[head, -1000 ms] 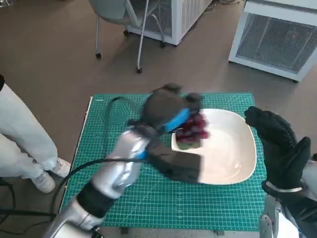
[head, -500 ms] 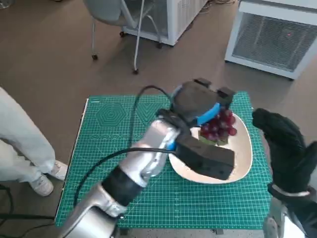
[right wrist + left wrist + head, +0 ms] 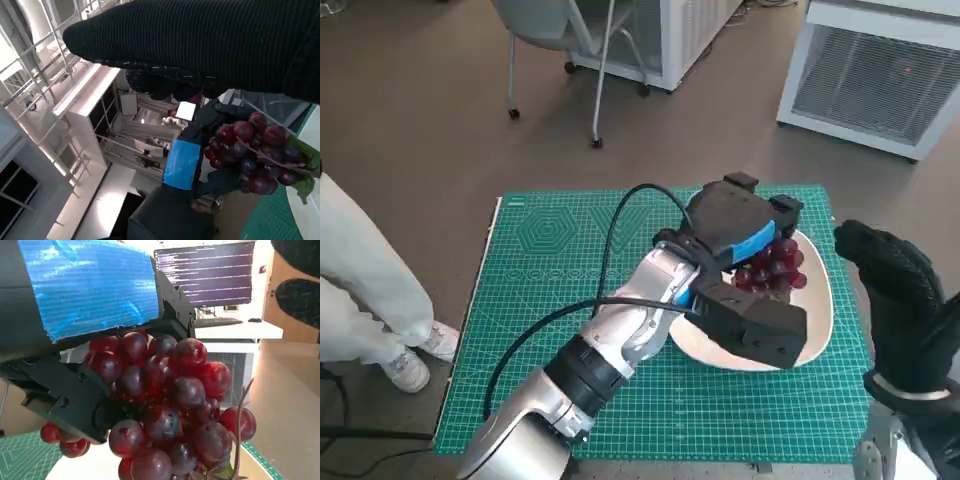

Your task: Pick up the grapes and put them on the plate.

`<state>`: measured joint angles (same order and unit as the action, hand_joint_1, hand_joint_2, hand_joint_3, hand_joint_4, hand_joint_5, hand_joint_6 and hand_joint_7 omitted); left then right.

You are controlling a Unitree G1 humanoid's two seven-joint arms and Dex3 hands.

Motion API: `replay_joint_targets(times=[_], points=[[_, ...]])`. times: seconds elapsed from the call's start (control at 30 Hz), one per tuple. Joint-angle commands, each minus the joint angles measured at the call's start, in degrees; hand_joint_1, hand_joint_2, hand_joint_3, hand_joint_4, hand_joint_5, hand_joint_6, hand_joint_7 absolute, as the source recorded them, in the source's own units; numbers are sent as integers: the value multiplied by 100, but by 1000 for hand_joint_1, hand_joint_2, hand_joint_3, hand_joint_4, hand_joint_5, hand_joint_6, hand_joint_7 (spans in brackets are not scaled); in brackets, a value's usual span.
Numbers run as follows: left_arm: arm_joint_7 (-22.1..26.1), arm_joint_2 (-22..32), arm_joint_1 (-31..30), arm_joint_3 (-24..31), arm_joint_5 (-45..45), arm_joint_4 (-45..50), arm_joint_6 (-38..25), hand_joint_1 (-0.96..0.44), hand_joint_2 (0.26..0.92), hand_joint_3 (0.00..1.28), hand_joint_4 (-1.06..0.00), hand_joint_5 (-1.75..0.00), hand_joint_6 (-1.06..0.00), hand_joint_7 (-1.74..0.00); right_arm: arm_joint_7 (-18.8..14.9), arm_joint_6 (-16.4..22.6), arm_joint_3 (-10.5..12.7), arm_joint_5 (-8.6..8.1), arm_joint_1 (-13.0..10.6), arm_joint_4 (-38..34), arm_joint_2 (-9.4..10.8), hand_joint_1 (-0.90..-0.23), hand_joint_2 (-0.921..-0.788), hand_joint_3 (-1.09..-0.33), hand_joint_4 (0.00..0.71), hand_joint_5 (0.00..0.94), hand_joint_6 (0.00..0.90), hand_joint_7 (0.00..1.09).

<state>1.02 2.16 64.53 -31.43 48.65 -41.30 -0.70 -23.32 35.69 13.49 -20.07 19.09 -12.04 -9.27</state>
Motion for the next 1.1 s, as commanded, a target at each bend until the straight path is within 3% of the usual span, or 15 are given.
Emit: replay_joint_targets(times=[0.03,0.17,0.23,0.3,0.37,0.43,0.5,0.63,0.83,1.1], points=[[-61,-47,155,9,-127,-74,126,3,557,852,-395,-1745,-650,-1214,74,2,13,46,-148,-50,22,-471,-921,-524,530,0,195,569],[53,53,6,120,-409,27,433,4,563,872,-407,-1689,-564,-1371,180,27,15,161,-169,-41,34,-473,-921,-534,530,0,197,571],[192,76,-52,183,-593,54,546,81,637,739,-448,-1590,-520,-1208,201,22,10,174,-167,-43,32,-472,-921,-541,530,0,197,572],[460,86,-98,232,-771,100,547,122,706,540,-395,-1221,-470,-775,202,5,3,162,-161,-48,32,-471,-921,-545,530,0,197,573],[814,110,-114,239,-885,166,447,33,751,324,-246,-651,-382,-389,199,-11,-3,152,-158,-53,33,-471,-921,-547,530,0,197,573],[1158,143,-76,206,-920,194,311,-58,773,180,-132,-308,-285,-185,201,-23,-9,150,-159,-52,34,-473,-921,-548,530,0,197,574],[1428,166,-17,174,-934,173,210,-139,778,101,-65,-153,-212,-92,201,-37,-16,146,-164,-44,37,-474,-921,-549,529,0,196,575],[1507,208,7,154,-910,104,249,-259,782,36,-13,-31,-158,-23,199,-55,-30,137,-169,-30,46,-475,-921,-549,529,0,195,576],[1269,249,-139,300,-1089,5,513,-386,808,25,0,-2,-164,-14,179,-93,-51,99,-159,-31,58,-474,-921,-549,529,0,195,578],[1149,425,-534,935,-1953,-31,1198,-491,890,41,1,1,-164,-9,158,-144,-84,44,-184,26,86,-473,-921,-549,530,0,195,580]])
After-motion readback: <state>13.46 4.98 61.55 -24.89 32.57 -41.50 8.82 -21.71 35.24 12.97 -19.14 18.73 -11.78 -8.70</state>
